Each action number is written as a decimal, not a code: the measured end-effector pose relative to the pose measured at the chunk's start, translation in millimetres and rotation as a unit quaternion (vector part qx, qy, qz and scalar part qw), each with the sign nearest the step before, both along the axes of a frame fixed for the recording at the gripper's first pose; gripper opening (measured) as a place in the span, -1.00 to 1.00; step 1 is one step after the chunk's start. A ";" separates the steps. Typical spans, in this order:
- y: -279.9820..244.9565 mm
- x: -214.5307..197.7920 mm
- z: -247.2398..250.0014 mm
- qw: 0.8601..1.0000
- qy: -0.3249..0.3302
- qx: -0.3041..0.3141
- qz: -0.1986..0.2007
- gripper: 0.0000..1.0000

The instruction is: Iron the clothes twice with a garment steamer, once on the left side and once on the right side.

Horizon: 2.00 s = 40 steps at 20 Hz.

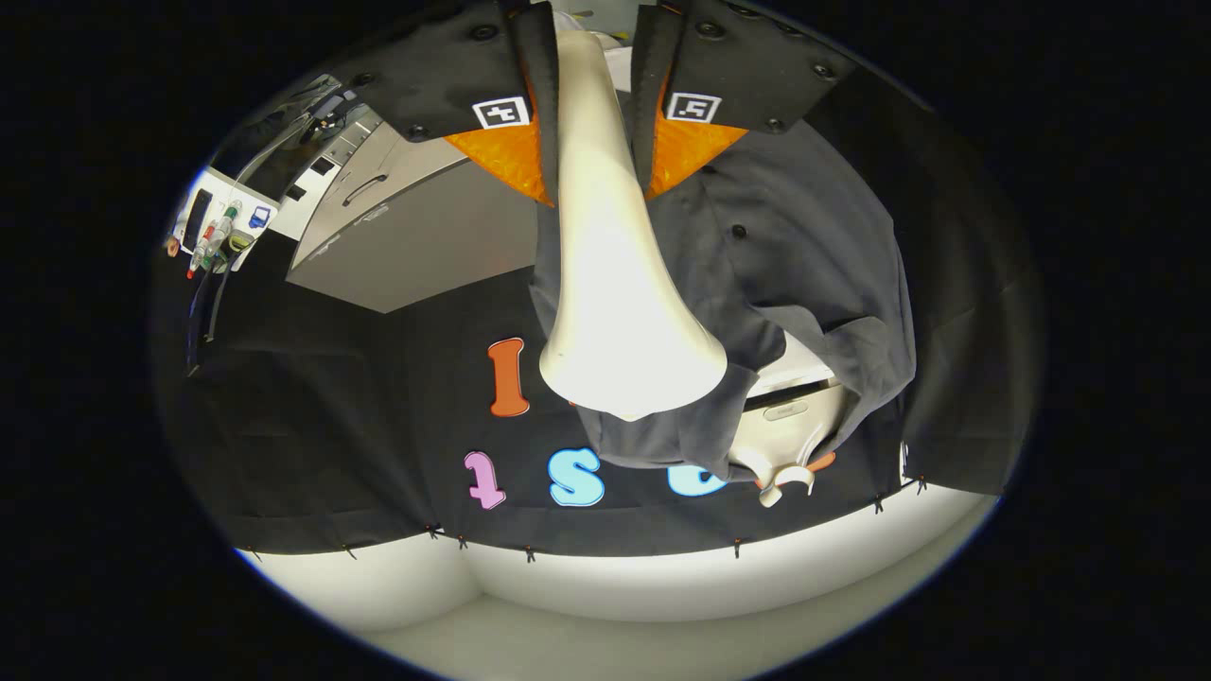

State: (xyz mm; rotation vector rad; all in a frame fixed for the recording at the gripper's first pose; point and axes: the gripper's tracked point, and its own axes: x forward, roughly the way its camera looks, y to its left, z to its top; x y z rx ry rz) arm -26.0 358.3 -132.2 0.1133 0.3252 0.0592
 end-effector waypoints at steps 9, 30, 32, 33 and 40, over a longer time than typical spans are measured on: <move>29.1 56.6 -35.3 0.999 0.043 -0.011 0.020 -0.22; 28.8 40.8 -179.1 0.984 0.175 -0.011 0.021 -0.22; 29.2 35.2 -197.2 0.981 0.192 -0.011 0.019 -0.22; 29.9 32.1 -205.0 0.979 0.201 -0.011 0.019 -0.22; 23.0 14.0 -273.9 0.966 0.259 -0.013 0.011 -0.22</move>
